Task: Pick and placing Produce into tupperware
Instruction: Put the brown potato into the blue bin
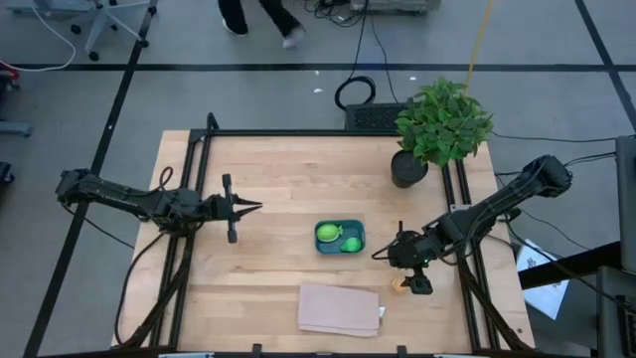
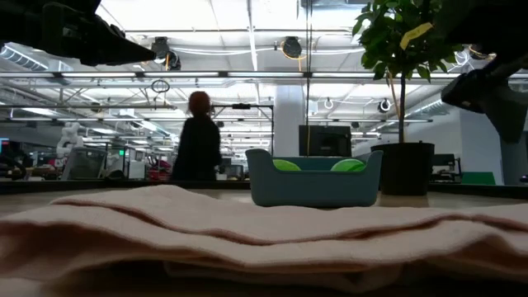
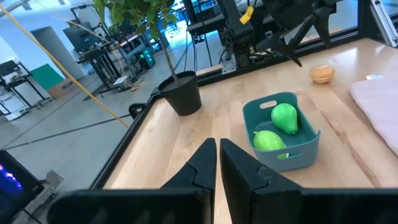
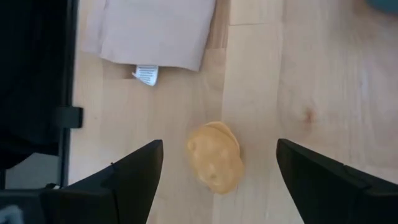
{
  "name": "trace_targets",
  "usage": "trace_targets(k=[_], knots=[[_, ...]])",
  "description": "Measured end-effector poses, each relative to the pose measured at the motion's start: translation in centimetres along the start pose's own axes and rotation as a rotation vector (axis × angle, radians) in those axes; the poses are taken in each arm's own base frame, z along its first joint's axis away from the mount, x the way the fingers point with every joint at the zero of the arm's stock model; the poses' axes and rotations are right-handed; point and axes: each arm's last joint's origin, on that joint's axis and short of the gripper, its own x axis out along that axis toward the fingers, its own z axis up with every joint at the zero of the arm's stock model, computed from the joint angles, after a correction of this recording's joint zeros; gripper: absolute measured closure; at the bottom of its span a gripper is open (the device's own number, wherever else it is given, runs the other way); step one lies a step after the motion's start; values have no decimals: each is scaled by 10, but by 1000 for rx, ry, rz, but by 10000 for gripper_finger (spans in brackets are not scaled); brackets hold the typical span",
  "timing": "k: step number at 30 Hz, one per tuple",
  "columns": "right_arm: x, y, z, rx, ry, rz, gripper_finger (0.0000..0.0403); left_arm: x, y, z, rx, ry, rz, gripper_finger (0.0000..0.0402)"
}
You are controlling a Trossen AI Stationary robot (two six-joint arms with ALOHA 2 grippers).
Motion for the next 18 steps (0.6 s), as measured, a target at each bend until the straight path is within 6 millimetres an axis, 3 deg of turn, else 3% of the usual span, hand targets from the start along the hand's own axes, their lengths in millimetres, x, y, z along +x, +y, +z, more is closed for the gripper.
trace_targets(k=[18], knots=[[34,9,-5,-37,111,-32,96,0,0,0,-3,4,-1,376]])
